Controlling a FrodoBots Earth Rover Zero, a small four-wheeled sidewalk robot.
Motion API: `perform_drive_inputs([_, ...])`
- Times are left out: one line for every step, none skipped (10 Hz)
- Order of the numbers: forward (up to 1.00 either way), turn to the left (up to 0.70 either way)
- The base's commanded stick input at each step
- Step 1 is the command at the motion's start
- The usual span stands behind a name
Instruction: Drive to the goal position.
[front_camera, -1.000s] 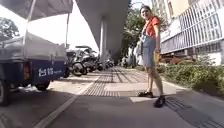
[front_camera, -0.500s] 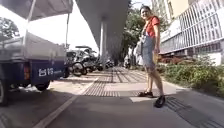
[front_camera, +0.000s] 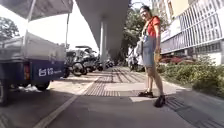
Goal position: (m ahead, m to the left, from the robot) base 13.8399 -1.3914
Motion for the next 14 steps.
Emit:
perform_drive_inputs([0.00, 0.03])
perform_drive_inputs([0.00, 0.03])
perform_drive_inputs([0.00, 0.03])
perform_drive_inputs([0.00, 0.03])
perform_drive_inputs([0.00, 0.03])
perform_drive_inputs([0.00, 0.03])
perform_drive_inputs([0.00, 0.03])
perform_drive_inputs([0.00, 0.03])
perform_drive_inputs([0.00, 0.03])
perform_drive_inputs([0.00, 0.03])
perform_drive_inputs([0.00, 0.03])
perform_drive_inputs([0.00, 0.03])
perform_drive_inputs([0.00, 0.03])
perform_drive_inputs([0.00, 0.03])
